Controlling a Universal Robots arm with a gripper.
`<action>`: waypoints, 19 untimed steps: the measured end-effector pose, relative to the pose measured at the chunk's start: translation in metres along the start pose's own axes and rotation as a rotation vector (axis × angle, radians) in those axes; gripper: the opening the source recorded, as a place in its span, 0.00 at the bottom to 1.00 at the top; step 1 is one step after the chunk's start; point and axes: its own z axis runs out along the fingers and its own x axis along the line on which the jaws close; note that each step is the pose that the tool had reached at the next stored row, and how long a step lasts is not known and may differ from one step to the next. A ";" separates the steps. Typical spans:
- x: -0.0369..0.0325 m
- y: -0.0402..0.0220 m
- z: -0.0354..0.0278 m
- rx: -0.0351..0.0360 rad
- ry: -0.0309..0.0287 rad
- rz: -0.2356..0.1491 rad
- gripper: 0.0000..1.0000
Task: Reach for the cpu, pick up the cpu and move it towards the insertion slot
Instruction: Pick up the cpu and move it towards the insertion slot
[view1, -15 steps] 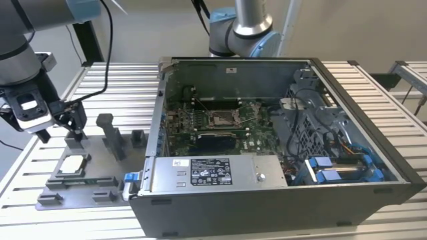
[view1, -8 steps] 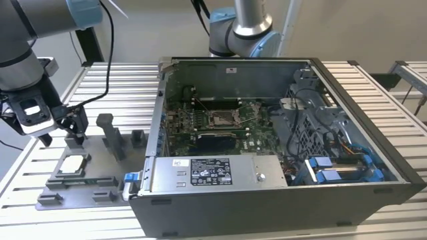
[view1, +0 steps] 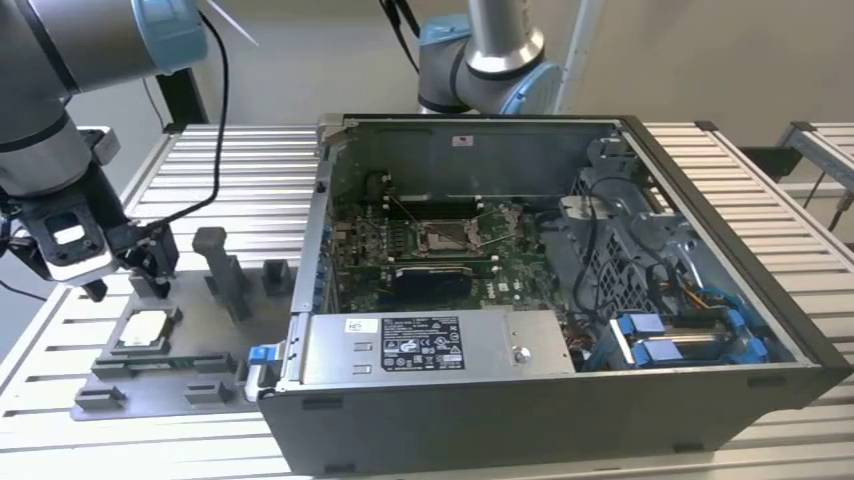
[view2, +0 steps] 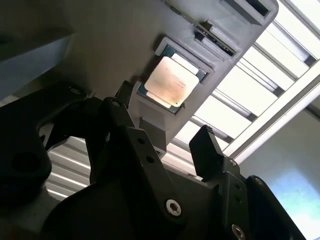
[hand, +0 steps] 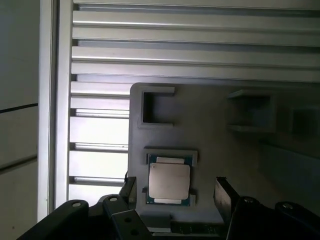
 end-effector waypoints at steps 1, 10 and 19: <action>0.0001 -0.0002 0.0012 0.0001 0.0000 0.000 1.00; 0.0017 -0.0022 0.0112 0.0001 0.0001 0.000 1.00; 0.0027 -0.0072 0.0210 0.0000 0.0000 0.000 1.00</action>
